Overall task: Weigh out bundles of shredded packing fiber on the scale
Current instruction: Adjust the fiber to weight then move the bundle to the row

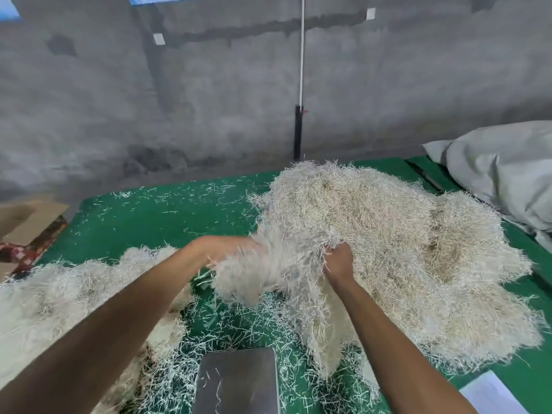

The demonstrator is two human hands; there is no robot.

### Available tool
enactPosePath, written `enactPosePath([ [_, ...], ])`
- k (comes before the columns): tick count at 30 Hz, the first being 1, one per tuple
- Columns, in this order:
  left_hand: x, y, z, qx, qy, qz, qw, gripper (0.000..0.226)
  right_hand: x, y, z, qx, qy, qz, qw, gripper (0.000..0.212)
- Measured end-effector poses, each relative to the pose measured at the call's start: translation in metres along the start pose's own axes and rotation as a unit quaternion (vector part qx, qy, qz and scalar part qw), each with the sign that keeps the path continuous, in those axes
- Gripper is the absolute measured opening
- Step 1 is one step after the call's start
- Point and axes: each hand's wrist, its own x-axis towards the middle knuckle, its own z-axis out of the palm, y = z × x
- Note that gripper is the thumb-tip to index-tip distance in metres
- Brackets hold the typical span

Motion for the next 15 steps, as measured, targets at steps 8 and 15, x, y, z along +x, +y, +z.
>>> enactPosePath([
  [8,0.022,-0.019,0.026,0.164,0.187,-0.036,0.968,0.028,0.014,-0.005,-0.018,0.058,0.048,0.037,0.997,0.028],
  [15,0.032,-0.051,-0.018,-0.325,0.363,-0.126,0.864,0.056,0.003,0.014,-0.008,-0.016,0.062,-0.008,0.998,0.031],
])
